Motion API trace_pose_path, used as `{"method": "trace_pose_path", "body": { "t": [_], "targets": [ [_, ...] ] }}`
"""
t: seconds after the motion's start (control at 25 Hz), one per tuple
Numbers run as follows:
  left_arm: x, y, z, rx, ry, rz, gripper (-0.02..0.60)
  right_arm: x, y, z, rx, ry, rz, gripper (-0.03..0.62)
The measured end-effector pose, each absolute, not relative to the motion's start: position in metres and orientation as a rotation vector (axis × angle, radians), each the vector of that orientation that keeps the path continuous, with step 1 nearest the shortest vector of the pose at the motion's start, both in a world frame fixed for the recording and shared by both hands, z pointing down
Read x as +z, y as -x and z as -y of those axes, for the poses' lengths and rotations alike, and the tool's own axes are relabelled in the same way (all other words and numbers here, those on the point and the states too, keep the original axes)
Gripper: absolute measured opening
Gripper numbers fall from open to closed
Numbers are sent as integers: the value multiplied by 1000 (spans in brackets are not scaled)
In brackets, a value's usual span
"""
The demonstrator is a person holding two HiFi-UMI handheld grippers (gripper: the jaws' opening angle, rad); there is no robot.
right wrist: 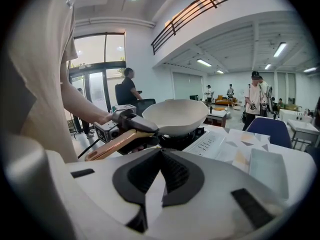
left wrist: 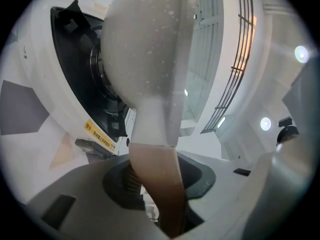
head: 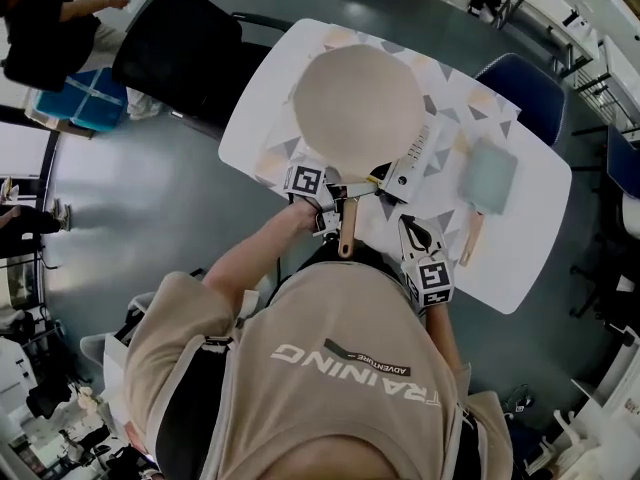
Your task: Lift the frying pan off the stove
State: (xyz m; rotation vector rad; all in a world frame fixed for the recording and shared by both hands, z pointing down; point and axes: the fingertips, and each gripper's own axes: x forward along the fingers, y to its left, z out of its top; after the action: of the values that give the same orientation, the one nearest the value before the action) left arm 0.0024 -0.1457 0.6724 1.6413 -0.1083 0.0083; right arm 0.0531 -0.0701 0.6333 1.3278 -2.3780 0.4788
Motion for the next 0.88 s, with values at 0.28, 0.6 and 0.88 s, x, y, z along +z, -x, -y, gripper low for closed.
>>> {"method": "trace_pose_path", "body": {
  "t": [0.28,0.6,0.88],
  "targets": [
    [672,-4,143,4,-1603,77,163,636,-46,72,467,-1289,2391,6],
    [658,-2,146,10,-1673,28,187,638,-49,73,471,-1300,2385,6],
    [643,1,147,26,-1662,-6,192,635,-49,74,487,-1331,2377,6]
  ]
}}
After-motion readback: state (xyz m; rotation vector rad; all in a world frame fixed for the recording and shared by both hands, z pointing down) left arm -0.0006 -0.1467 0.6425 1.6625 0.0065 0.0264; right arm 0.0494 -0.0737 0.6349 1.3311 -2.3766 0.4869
